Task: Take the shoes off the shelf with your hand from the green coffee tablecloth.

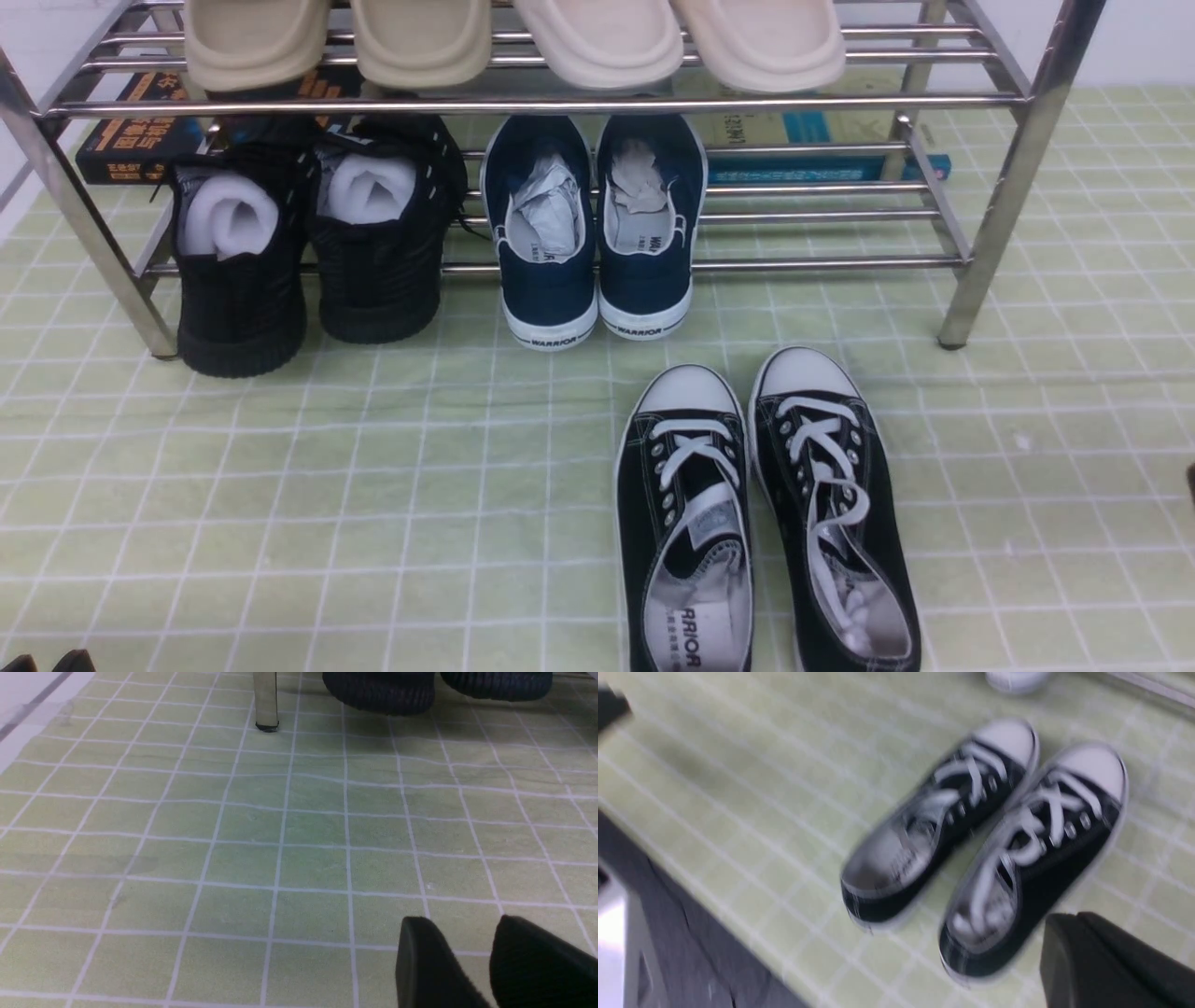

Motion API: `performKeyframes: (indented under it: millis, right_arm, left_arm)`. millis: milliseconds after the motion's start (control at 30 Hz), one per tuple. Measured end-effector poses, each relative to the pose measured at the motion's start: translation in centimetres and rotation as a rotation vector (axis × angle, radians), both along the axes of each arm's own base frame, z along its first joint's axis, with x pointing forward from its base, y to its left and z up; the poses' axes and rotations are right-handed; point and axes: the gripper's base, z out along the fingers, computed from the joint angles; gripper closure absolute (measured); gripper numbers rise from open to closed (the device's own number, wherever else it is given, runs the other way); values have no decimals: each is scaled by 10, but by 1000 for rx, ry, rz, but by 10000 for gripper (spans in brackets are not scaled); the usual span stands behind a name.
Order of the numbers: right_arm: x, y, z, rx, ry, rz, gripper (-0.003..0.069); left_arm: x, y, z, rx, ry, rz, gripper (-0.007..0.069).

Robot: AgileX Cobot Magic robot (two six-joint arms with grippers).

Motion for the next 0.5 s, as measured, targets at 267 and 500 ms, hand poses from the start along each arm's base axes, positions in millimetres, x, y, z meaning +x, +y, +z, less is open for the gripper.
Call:
performKeyframes:
  millis: [267,500]
  right_arm:
    - [-2,-5,-46,152,-135,-56,668]
    - [-1,-5,-46,174,-161,-64,664]
  left_arm:
    - [0,0,0,0,0,0,383]
    - [0,0,0,0,0,0,383]
